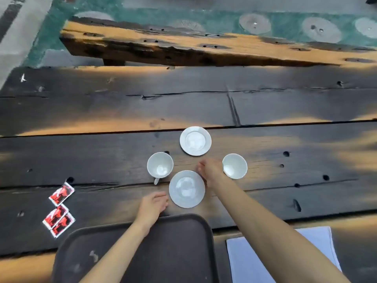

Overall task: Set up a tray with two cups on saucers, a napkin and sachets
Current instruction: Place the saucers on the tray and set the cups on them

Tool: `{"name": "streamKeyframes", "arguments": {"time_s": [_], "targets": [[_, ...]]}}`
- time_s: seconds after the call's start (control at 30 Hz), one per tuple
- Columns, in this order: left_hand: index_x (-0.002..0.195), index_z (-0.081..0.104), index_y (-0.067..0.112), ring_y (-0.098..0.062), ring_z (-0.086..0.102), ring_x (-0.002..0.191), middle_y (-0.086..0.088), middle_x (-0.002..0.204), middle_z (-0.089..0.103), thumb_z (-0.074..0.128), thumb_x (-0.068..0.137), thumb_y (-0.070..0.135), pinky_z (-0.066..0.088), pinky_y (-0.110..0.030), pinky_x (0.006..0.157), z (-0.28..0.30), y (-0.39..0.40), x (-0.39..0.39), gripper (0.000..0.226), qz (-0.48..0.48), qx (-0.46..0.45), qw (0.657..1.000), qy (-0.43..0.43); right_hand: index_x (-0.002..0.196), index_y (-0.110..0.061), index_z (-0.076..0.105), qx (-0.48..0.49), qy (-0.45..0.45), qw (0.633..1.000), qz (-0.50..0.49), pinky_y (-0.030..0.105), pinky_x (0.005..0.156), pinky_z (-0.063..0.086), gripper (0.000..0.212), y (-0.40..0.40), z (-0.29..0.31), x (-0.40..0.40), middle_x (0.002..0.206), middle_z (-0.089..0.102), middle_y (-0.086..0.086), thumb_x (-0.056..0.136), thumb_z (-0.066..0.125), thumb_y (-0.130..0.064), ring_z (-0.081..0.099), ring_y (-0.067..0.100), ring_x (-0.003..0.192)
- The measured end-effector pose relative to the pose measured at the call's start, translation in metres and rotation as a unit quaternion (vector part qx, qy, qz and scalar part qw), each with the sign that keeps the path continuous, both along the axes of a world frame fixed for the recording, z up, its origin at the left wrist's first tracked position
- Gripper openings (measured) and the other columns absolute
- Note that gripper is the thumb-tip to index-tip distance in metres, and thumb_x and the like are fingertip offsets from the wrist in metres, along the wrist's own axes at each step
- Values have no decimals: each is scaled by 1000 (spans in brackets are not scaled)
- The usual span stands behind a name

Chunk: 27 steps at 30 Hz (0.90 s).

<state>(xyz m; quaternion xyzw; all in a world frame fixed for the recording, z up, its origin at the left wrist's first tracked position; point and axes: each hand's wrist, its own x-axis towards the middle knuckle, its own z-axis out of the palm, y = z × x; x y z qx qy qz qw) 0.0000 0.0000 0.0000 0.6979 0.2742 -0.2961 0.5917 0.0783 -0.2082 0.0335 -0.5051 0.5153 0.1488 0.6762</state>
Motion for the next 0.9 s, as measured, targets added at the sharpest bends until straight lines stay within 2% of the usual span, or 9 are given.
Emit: {"name": "streamKeyframes", "arguments": {"time_s": [0.07,0.2,0.27,0.33,0.47,0.67,0.77,0.83,0.9], "targets": [[108,71,5,-18,70,82,-15,98,76,69,91,8,57,-30,83,-7,-6,7,16,26,-4,1000,16,80,-13,60,-4,-2,1000,-16,25,50,45,14,-2,-9,15,67,57,3,93,56,-9,53,15,54],[97,74,6,-19,66,77,-12,82,75,74,87,8,57,-38,86,-11,-16,11,10,42,13,999,15,81,-12,58,11,11,995,-96,18,36,37,15,-2,-17,34,60,46,5,96,59,-11,45,14,49],[95,74,5,-19,64,76,-12,80,73,74,85,5,57,-33,81,-15,-20,13,9,53,16,998,16,76,-12,56,8,15,995,-102,21,38,40,20,-3,-21,37,62,45,6,96,59,-9,45,15,49],[96,74,5,-17,66,77,-9,82,74,73,86,3,56,-25,75,-18,-22,11,10,66,4,998,20,75,-13,54,9,13,997,-75,23,48,45,23,-2,-24,38,67,50,5,97,58,-9,49,15,54],[98,74,9,-16,71,91,-8,96,76,70,90,3,58,-15,70,-17,-24,7,10,112,-37,993,24,75,-12,55,21,39,985,-169,15,38,49,24,4,-17,40,67,54,4,90,71,-2,52,12,54],[112,72,1,-18,74,98,-10,104,77,68,92,4,58,-14,71,-5,-29,1,21,126,-58,990,7,78,-13,63,25,26,983,-179,17,55,57,15,9,4,37,72,66,1,88,74,-9,62,9,53],[111,74,2,-16,72,92,-11,101,77,67,92,4,58,-15,69,6,-27,-4,20,136,-55,989,-6,82,-12,62,35,8,983,-181,21,74,61,12,8,19,24,76,68,1,87,71,-7,68,10,63],[104,76,6,-17,71,89,-12,97,77,67,92,4,59,-16,69,14,-21,-10,15,139,-66,988,-16,90,-11,61,42,-10,983,-179,20,72,61,12,6,32,10,81,68,2,87,70,-4,69,11,66],[98,77,10,-16,72,89,-10,96,77,68,92,5,60,-19,73,24,-13,-20,12,134,-77,988,-25,101,-9,61,42,-31,984,-173,16,63,58,17,4,47,-7,85,69,3,88,70,-3,67,7,55]]}}
